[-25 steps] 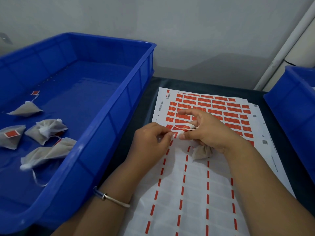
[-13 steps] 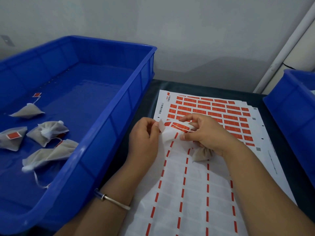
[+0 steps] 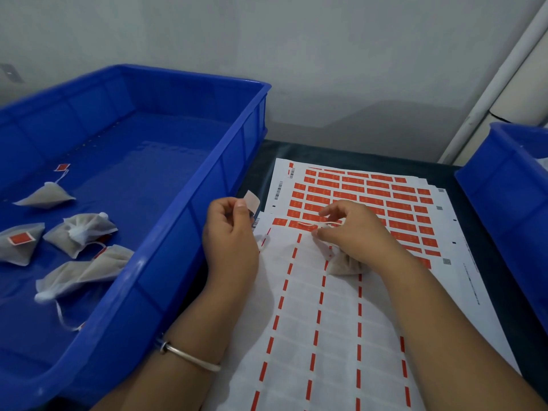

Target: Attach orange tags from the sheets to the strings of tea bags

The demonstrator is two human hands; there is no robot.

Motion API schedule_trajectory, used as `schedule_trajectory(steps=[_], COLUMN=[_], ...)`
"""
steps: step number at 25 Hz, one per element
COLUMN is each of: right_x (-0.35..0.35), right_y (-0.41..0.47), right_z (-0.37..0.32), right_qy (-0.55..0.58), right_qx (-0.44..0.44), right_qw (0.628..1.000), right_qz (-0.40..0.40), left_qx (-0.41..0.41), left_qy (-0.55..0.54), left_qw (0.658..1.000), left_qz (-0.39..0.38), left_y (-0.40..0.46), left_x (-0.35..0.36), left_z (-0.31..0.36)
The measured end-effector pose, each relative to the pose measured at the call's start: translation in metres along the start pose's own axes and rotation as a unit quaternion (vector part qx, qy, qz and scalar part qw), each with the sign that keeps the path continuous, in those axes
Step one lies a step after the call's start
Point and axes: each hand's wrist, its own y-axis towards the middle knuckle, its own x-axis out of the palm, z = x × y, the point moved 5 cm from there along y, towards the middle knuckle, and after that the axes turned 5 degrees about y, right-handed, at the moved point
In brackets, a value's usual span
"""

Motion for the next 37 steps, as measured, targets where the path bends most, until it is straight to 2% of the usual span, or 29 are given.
schedule_trajectory(steps=[13,16,21,23,25,28,30,37], right_x=[-0.005,-0.008,-0.013,-0.018,-0.020,-0.015,-0.008,-0.002], right_y=[-0.006,-0.011,-0.020,-0.025,-0.032,-0.041,-0.043,-0.037], right_z=[-0.011,-0.020,-0.037,-0.044,-0.052,-0.062,-0.063,-0.055], right_qy=[-0.021,-0.011,-0.166,-0.147,-0.079,0.022,0.035,-0.047], right_qx=[-0.007,-0.017,-0.035,-0.056,-0.091,-0.131,-0.143,-0.151], right_qw=[0.999,1.000,0.985,0.987,0.992,0.989,0.986,0.984], right_qz=[0.043,0.019,-0.033,-0.026,-0.028,-0.058,-0.083,-0.085], left_qx=[-0.009,-0.053,-0.156,-0.172,-0.181,-0.174,-0.166,-0.107], left_qy=[0.001,-0.017,-0.091,-0.106,-0.111,-0.112,-0.110,-0.077], left_qw=[1.000,0.997,0.980,0.974,0.967,0.955,0.950,0.957], left_qz=[-0.030,-0.061,-0.084,-0.102,-0.139,-0.214,-0.241,-0.260], left_y=[0.000,0.002,0.002,0.001,-0.002,-0.007,-0.010,-0.011], left_x=[0.004,0.010,0.015,0.018,0.021,0.026,0.028,0.029], left_z=[-0.002,-0.005,-0.010,-0.009,-0.008,-0.005,-0.002,0.002])
